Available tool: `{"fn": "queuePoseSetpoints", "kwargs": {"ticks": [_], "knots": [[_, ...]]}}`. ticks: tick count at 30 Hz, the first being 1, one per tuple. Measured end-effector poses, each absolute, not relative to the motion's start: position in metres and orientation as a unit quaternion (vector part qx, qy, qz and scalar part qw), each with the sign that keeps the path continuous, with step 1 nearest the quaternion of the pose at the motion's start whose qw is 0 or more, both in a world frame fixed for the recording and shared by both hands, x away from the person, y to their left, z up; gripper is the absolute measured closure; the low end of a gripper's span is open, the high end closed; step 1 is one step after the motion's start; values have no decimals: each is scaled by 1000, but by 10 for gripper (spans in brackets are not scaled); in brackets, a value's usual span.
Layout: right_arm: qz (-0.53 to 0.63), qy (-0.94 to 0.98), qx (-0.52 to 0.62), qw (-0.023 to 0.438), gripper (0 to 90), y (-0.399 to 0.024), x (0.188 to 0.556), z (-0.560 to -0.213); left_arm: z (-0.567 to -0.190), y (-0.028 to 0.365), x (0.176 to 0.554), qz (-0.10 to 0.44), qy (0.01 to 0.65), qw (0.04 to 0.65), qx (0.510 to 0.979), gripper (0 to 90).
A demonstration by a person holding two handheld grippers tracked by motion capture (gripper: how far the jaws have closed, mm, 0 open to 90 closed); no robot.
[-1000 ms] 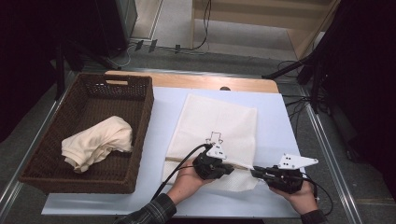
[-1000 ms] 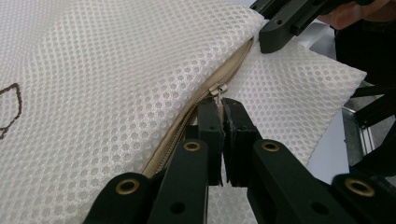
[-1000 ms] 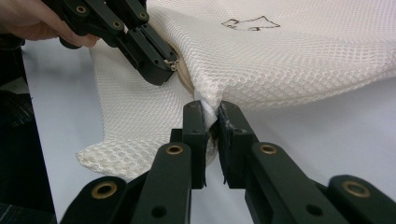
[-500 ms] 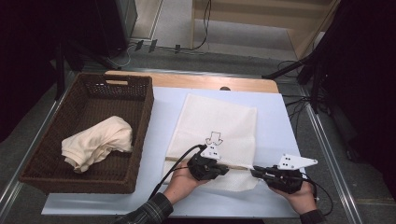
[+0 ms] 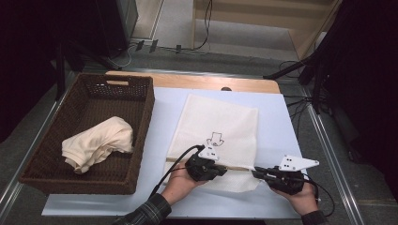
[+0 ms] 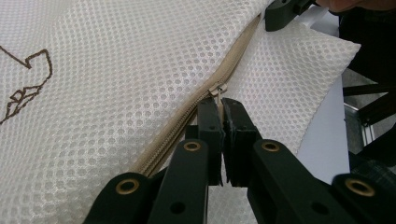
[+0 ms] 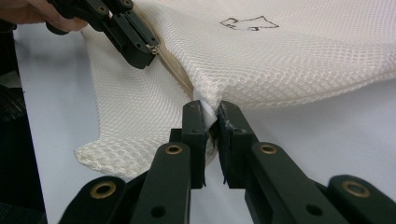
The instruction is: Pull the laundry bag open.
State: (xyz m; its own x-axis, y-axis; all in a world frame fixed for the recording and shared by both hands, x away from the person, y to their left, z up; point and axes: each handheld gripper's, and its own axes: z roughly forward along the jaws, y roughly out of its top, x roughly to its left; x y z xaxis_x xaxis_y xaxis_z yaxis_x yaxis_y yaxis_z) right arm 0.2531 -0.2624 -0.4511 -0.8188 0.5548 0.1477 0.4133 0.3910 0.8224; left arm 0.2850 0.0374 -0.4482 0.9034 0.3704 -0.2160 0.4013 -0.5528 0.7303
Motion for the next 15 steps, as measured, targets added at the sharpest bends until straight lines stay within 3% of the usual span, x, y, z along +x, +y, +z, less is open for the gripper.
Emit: {"fn": "queuePoseSetpoints", "kwargs": {"ticks": [15], "knots": [[472, 829, 292, 69, 829, -264, 253, -452, -447, 49, 284, -12, 226, 412, 882, 875]]}}
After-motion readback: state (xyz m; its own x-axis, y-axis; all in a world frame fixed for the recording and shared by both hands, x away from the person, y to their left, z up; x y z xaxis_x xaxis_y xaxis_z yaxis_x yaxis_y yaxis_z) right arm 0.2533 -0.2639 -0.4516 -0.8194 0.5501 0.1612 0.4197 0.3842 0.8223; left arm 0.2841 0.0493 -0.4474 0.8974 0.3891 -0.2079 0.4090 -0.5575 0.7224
